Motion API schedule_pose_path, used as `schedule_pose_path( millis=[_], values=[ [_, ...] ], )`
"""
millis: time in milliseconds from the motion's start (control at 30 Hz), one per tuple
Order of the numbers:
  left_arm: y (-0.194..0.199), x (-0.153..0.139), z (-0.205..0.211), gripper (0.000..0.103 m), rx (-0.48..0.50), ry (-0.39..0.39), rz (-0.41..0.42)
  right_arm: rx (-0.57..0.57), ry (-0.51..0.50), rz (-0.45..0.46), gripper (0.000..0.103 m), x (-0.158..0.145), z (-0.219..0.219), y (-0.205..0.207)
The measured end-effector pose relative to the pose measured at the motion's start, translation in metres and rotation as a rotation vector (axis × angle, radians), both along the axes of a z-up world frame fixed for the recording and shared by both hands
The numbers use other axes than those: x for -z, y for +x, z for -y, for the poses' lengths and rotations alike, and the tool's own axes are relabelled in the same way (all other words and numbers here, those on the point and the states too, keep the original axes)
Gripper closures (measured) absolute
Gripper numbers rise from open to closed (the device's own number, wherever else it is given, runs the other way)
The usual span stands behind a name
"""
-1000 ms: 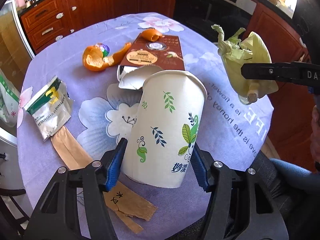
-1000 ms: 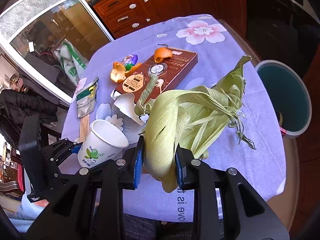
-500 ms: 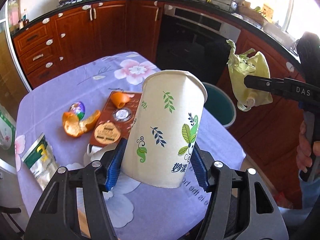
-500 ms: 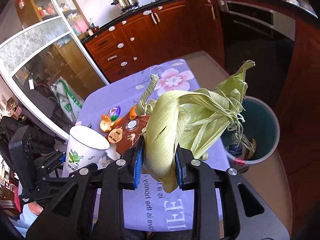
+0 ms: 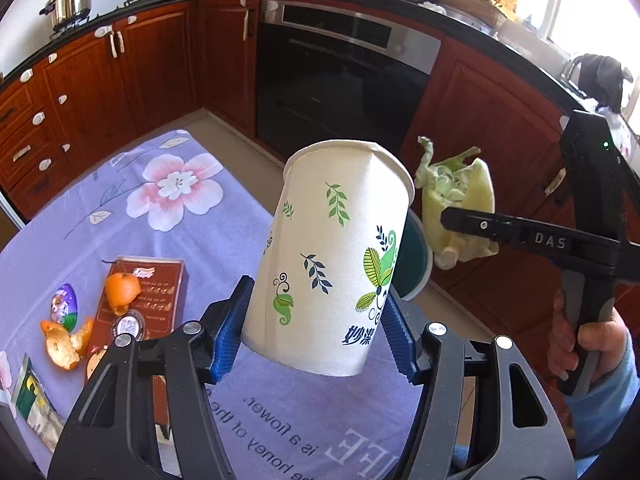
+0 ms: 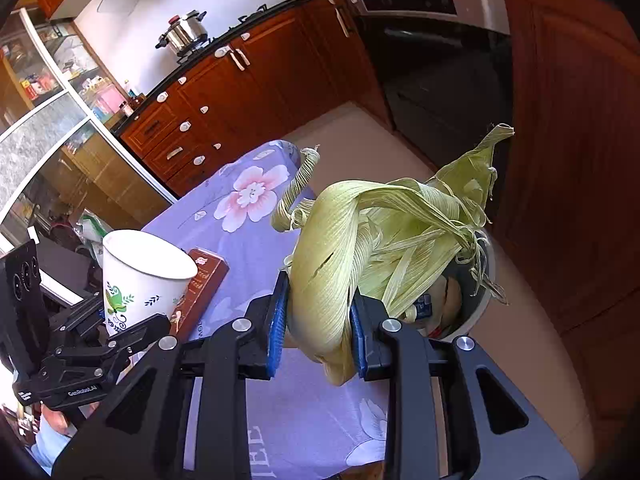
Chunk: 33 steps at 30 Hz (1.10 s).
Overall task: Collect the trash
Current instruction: 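Carry cup and corn husks over the teal bin and open both tools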
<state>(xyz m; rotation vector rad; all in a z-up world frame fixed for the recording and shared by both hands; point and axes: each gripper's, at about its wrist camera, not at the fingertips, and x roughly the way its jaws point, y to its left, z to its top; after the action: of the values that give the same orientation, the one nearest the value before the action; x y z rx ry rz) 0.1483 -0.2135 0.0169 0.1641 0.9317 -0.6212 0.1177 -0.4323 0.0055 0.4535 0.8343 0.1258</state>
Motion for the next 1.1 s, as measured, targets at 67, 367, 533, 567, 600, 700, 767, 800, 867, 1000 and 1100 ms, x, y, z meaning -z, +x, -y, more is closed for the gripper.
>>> schedule_pose_path(
  millis=[67,367,533,567,600,700,767,800,867,1000,1100],
  values=[
    [0.006,0.008,0.013,0.040,0.008,0.009,-0.015,0.007,0.037,-0.031,0.078,0.016,0.011,0.009],
    [0.034,0.039,0.051,0.040,0.030,0.038,-0.070,0.018,0.103,-0.147,0.077,0.072,0.035,0.043],
    [0.046,0.053,0.063,0.040,0.030,0.039,-0.101,0.021,0.113,-0.195,0.076,0.093,0.044,0.059],
    [0.049,0.054,0.065,0.040,0.030,0.040,-0.105,0.023,0.116,-0.201,0.075,0.096,0.046,0.061],
    [0.050,0.056,0.067,0.040,0.031,0.040,-0.109,0.027,0.121,-0.207,0.074,0.099,0.047,0.063],
    [0.056,0.061,0.072,0.040,0.035,0.044,-0.115,0.027,0.124,-0.226,0.068,0.105,0.049,0.068],
    [0.058,0.064,0.075,0.040,0.037,0.046,-0.121,0.033,0.140,-0.232,0.057,0.109,0.053,0.067],
    [0.059,0.066,0.076,0.040,0.038,0.047,-0.124,0.040,0.139,-0.230,0.054,0.109,0.054,0.066],
    [0.060,0.069,0.079,0.040,0.043,0.051,-0.128,0.054,0.127,-0.221,0.042,0.107,0.057,0.065],
    [0.062,0.075,0.083,0.040,0.048,0.054,-0.141,0.088,0.103,-0.203,0.028,0.100,0.065,0.058],
    [0.063,0.079,0.086,0.040,0.053,0.054,-0.148,0.123,0.103,-0.203,0.023,0.097,0.071,0.054]
  ],
)
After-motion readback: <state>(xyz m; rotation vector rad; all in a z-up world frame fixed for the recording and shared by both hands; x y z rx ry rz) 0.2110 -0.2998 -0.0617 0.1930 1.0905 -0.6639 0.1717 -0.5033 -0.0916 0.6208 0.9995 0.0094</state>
